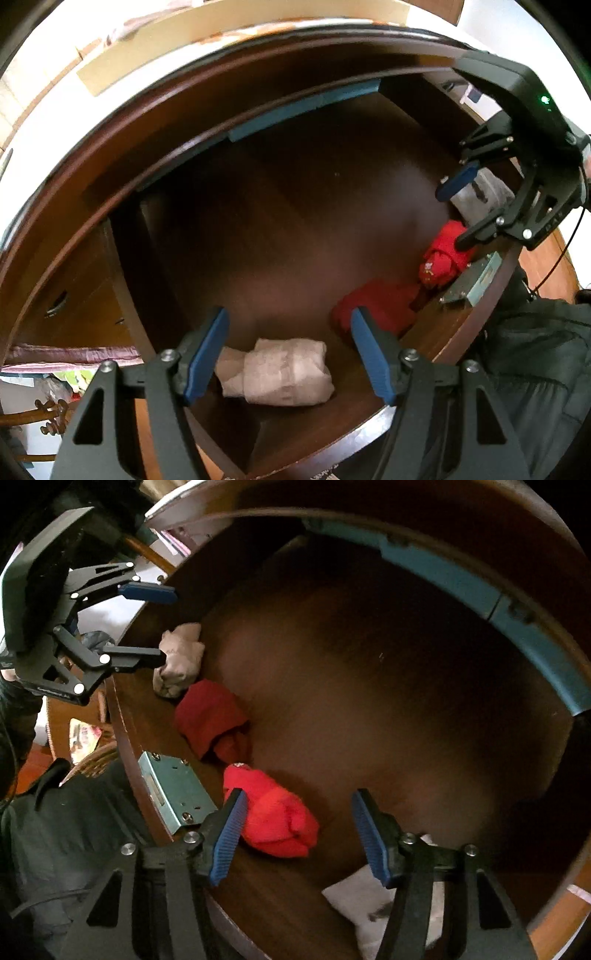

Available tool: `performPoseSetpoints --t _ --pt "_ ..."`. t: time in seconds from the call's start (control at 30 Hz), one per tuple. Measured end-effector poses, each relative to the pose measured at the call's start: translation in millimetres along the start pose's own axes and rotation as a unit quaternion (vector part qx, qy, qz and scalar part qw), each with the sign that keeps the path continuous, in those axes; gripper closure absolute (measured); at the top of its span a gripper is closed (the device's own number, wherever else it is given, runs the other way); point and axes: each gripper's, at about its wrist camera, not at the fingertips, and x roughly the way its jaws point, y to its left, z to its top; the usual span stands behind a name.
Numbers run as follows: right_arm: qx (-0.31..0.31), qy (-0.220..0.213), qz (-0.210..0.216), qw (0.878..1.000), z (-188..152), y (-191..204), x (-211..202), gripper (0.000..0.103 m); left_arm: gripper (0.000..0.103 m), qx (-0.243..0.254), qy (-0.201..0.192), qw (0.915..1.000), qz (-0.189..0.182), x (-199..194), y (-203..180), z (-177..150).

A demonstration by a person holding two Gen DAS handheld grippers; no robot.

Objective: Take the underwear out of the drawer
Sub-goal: 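Move the left tool to the beige underwear while the right tool reaches the red sock in the drawer, then grasp the beige underwear with the left tool while the right tool grasps the red sock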

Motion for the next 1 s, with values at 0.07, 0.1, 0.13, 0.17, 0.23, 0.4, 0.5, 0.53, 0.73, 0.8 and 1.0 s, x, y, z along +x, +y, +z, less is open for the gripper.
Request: performPoseSetpoints --t 0.07,0.1,0.13,0.17,0.23,0.4,0.5,0.53,0.73,0.8,1.0 --pt "0.008 0.012 0.02 1.0 1.3 -2.8 6.8 0.042 0.033 -0.001 0.011 0.9999 -0.001 3.4 -0.6 -1.6" --pt "0.012 0.016 0.027 0.999 2.4 -4.8 8.9 0.042 0.033 -0.001 0.017 0.9999 -0.002 4.7 -0.6 -2.2" --pt "0.016 0.02 0.032 0.999 3.3 -6.3 10.8 0.042 0.033 -0.002 0.024 0.9997 -0.002 6.2 -0.4 -3.0" --pt "0.02 0.024 0.037 0.999 3.8 -8.2 13.9 0.042 0.033 -0.003 0.029 0.9996 -0.004 6.9 -0.2 -3.7" --pt "0.028 0.034 0.055 0.998 3.1 -11.4 18.7 0.043 0.033 -0.01 0.044 0.9988 -0.017 9.7 2.4 -4.7" --pt "0.021 0.033 0.08 0.996 -0.9 -5.6 23.8 0.059 0.033 -0.025 0.068 0.9971 -0.023 14.1 7.6 -8.4" --pt "0.011 0.021 0.079 0.997 -2.0 -1.9 21.2 0.064 0.033 -0.035 0.086 0.9953 -0.027 17.9 13.5 -12.8" --pt "0.011 0.017 0.078 0.997 -1.9 -2.3 20.8 0.064 0.033 -0.038 0.093 0.9945 -0.028 20.4 14.6 -13.9" --pt "0.003 0.002 0.069 0.998 -4.3 -3.1 15.2 0.064 0.033 -0.039 0.121 0.9915 -0.028 33.5 6.8 -8.1" --pt "0.0 0.001 0.069 0.998 -0.9 -0.2 19.5 0.064 0.033 -0.04 0.129 0.9903 -0.032 36.4 5.6 -7.7" --pt "-0.001 0.0 0.075 0.997 0.8 1.3 22.8 0.064 0.033 -0.029 0.159 0.9865 -0.026 46.6 -0.1 4.8"
